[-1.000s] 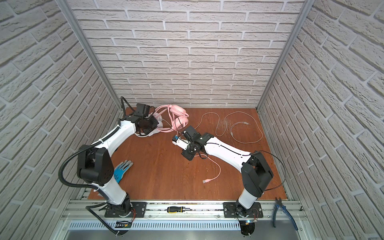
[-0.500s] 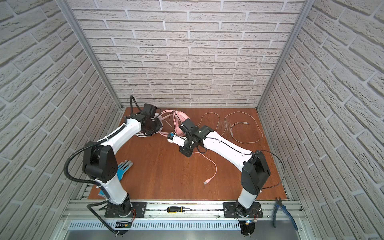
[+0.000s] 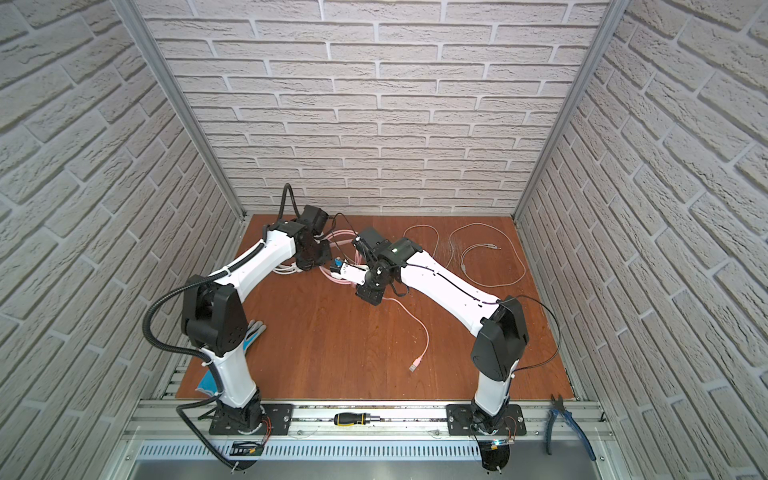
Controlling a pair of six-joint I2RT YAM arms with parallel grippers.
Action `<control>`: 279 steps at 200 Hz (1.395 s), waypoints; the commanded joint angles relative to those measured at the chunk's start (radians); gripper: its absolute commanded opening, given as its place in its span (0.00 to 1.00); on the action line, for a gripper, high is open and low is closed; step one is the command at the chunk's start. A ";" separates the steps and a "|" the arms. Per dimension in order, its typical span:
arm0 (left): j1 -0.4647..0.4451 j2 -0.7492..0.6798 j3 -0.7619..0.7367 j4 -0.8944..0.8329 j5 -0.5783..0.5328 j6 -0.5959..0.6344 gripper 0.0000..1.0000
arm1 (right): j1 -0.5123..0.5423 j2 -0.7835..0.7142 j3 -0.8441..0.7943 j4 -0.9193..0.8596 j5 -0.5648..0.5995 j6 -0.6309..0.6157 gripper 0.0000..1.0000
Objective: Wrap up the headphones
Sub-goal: 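Carry the pink cable up and around the held headset with the right gripper, then release the cable over the headset and pull the right gripper back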
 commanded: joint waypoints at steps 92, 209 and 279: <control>-0.060 0.054 0.077 -0.111 -0.081 0.193 0.00 | -0.031 0.022 0.136 -0.099 0.177 -0.051 0.05; -0.097 0.013 0.035 -0.114 -0.013 0.389 0.00 | -0.114 0.158 0.262 -0.090 0.219 0.034 0.05; -0.102 -0.002 0.012 -0.108 0.039 0.427 0.00 | -0.167 0.215 0.302 -0.083 0.214 0.095 0.09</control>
